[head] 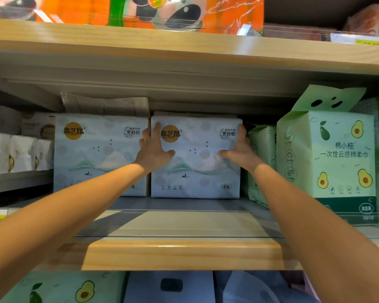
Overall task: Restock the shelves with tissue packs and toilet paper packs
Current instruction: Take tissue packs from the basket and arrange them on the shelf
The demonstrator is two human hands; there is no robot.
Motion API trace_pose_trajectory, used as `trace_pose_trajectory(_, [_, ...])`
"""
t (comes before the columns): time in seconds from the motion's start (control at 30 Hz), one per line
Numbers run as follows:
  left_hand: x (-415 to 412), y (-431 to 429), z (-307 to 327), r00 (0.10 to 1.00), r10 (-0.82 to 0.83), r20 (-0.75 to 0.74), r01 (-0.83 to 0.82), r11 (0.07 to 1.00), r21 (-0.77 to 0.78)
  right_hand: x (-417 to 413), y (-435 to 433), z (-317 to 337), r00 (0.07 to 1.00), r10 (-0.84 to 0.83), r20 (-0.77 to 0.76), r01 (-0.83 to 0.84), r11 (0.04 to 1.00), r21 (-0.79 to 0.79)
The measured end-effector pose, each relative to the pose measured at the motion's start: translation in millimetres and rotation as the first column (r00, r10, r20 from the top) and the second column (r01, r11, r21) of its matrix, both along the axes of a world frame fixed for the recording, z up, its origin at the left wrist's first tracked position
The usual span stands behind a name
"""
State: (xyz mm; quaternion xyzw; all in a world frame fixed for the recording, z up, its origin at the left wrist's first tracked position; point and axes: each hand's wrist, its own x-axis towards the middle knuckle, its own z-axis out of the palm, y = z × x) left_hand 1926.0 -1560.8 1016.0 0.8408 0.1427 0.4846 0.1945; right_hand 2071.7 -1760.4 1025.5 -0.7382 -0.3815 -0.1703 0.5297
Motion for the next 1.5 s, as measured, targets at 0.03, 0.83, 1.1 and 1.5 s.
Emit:
trace_pose_trajectory(0.03, [0,-1,0,1.000,-0.002,0.004,0.002,1.000,0.002,0,0,0,1.000,0.002,0.008,-0.002,1.000,0.014])
trace_pose_trajectory(0.83, [-5,-6,1,0.996,0.024,0.080,-0.027,0.999,0.041,-3,-2,2,0.995,-0.010,0.097,-0.006,0.987,0.162])
trace_pose_trajectory(1.1, [-5,-5,2,0.994,0.050,0.093,-0.053,0.998,0.031,-2,-3,1,0.992,0.008,0.124,-0.030,0.983,0.179])
trace_pose_trajectory(1.5, [-9,-16,5,0.993,0.068,0.101,-0.075,0.995,0.065,-6,-7,3,0.994,0.010,0.113,-0.033,0.979,0.201])
